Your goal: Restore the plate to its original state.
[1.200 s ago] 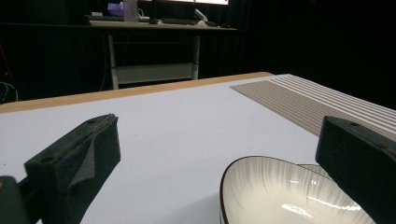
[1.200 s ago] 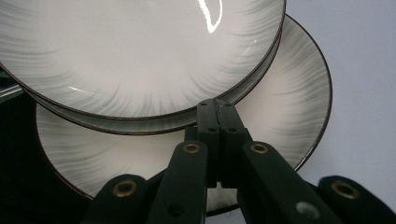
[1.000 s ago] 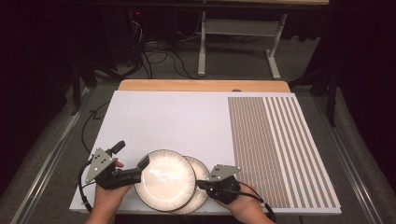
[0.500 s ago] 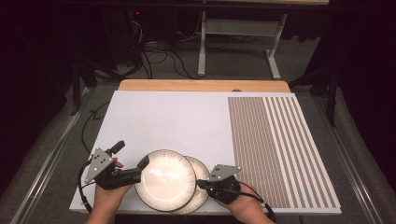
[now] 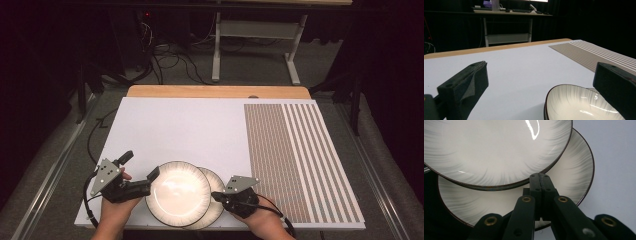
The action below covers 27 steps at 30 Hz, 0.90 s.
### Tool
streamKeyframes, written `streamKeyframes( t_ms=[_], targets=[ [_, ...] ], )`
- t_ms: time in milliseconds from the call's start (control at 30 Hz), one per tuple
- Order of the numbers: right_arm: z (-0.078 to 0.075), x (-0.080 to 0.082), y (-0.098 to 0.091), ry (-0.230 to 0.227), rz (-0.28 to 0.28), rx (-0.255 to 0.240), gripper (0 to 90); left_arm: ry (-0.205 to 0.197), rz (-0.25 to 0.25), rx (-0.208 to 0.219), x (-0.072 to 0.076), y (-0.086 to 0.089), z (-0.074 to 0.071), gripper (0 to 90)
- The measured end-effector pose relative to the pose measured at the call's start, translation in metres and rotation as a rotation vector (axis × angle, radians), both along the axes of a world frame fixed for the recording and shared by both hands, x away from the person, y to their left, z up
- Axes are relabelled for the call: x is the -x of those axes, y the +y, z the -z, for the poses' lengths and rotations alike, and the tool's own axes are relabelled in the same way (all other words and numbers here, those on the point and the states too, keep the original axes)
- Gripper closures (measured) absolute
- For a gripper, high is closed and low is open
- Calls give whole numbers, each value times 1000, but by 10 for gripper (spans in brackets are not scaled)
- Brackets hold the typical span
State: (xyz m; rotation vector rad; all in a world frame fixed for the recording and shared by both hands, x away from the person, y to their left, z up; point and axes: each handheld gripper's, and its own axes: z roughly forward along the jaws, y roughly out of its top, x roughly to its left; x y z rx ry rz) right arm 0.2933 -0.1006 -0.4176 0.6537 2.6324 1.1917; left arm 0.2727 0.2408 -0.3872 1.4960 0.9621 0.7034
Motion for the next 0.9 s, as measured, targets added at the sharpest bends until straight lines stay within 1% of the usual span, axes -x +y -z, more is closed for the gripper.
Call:
streamKeyframes(
  t_ms=[767,900],
  targets=[
    [0,0,-1,-16,-1,12,900,-7,1,-8,1,1,0,6],
    [0,0,-1,-17,-1,15,900,-8,1,-15,1,0,0,6]
  ],
)
